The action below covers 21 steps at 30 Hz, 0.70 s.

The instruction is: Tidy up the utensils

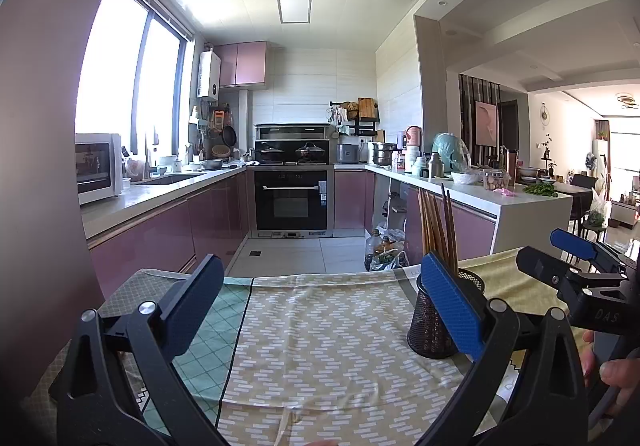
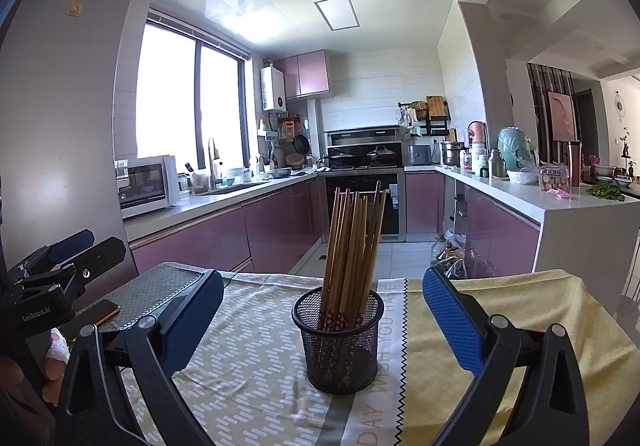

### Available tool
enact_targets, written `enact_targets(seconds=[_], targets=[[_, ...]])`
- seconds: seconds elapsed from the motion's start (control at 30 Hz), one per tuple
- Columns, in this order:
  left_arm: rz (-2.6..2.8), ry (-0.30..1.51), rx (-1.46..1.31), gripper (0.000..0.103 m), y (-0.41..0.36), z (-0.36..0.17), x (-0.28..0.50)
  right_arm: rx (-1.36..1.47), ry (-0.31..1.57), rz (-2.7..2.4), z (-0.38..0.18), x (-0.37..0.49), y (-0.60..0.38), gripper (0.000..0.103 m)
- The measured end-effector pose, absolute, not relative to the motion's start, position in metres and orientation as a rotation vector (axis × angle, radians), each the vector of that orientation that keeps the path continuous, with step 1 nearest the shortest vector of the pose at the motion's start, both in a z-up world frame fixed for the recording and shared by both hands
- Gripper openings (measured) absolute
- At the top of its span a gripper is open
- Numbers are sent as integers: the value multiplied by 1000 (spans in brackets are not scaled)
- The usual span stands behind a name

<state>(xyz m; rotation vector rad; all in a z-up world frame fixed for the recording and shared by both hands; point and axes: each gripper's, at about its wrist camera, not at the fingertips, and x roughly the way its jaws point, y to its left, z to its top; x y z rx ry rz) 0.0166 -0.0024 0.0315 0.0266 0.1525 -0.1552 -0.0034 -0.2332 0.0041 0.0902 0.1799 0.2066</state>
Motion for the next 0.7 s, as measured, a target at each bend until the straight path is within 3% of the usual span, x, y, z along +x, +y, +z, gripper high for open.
enact_targets(seconds=[0.7], targets=[[-155,153,25,97,-4,31,17,89,180,209,5,-3,-233,97]])
